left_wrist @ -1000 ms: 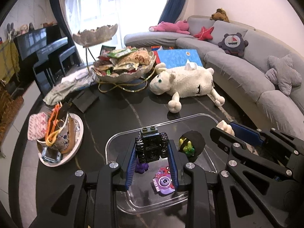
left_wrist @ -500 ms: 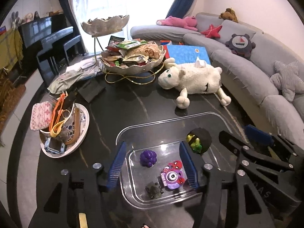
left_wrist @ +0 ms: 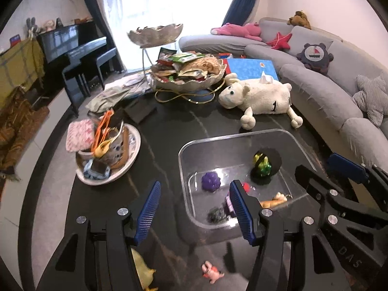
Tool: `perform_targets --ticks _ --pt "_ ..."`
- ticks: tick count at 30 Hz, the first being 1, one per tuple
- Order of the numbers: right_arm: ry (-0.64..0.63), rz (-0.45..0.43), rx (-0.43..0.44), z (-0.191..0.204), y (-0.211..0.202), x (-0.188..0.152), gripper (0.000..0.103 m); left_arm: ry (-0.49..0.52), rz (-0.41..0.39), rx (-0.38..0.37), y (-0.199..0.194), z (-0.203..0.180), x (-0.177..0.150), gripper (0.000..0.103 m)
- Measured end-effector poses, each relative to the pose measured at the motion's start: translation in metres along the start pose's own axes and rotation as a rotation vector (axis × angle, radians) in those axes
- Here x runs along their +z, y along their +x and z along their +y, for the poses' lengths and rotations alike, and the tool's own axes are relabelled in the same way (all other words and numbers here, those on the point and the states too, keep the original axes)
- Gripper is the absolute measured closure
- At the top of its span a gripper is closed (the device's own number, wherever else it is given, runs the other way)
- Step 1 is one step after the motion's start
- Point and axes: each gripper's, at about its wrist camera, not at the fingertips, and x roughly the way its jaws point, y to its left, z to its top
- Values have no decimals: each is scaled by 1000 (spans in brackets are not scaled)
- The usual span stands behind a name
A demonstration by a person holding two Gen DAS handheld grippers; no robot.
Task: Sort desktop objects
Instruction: 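Withdraw both open tools from the box back over the table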
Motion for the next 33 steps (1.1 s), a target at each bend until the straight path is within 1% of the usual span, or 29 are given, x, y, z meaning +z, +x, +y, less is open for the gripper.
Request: perform_targets --ticks 6,10,15,24,27,33 --pt "-35 -4 32 29 -19 -14 42 -10 -29 44 -28 21 -21 47" --pt "-46 -16 56 45 -35 -21 42 -21 -43 52 -49 34 -32 47" --pt "-71 -36 65 64 -59 -27 42 -41 -67 65 -77 47 -45 47" --pt "-112 -79 92 94 -98 -36 42 -46 -114 91 -120 67 -64 47" --pt "-122 -85 99 103 -106 -39 42 -54 -118 91 -127 74 -70 47" --pt "-135 -85 110 116 -113 -50 42 -73 -98 93 -125 84 -83 47"
